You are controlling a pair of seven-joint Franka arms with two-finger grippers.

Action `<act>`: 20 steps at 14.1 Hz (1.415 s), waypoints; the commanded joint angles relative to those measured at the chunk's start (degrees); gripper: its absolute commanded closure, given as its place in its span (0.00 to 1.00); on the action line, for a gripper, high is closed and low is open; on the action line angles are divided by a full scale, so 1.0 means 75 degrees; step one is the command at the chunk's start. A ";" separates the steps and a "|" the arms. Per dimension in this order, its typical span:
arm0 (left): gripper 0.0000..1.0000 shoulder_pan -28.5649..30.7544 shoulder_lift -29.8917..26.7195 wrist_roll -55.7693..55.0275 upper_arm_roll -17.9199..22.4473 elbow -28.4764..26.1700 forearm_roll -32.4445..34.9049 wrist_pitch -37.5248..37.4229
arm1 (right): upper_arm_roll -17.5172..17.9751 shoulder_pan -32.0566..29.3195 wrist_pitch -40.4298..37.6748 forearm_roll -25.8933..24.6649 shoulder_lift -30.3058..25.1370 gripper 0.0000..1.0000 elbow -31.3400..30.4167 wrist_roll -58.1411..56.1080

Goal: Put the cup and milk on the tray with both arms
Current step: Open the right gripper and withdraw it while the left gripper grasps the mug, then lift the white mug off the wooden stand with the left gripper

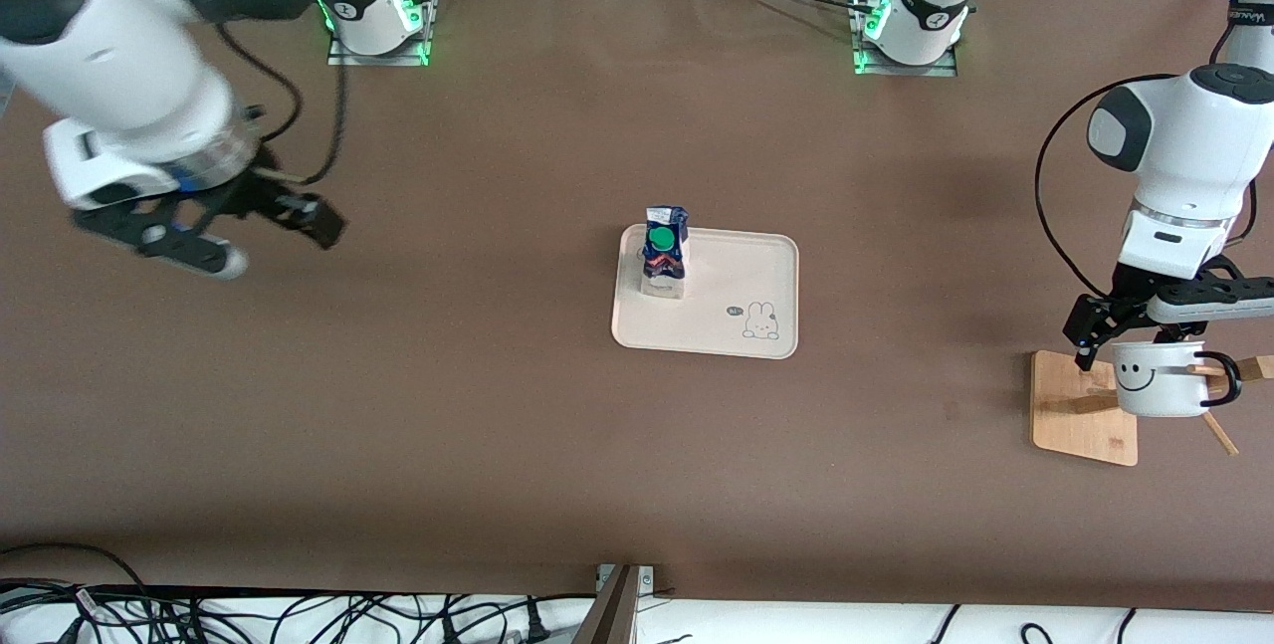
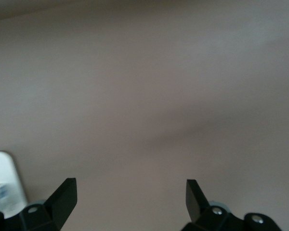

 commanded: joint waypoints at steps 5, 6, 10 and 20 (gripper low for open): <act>0.42 0.0125 -0.0198 -0.0017 0.0013 -0.0168 0.0109 0.0078 | -0.0086 -0.0938 0.0007 0.0081 0.0168 0.00 -0.0048 -0.0912; 0.46 0.0125 -0.0198 -0.0017 0.0013 -0.0168 0.0109 0.0078 | -0.0109 -0.0950 0.0019 0.0162 0.0157 0.00 -0.0047 -0.0900; 0.57 0.0137 -0.0198 -0.0017 0.0048 -0.0168 0.0109 0.0078 | -0.0110 -0.2131 0.0031 0.1578 0.0122 0.00 -0.0036 -0.2254; 0.99 0.0161 -0.0198 -0.0005 0.0107 -0.0145 0.0109 0.0066 | -0.0039 -0.2567 0.0007 0.1628 0.0274 0.00 -0.0071 -0.4579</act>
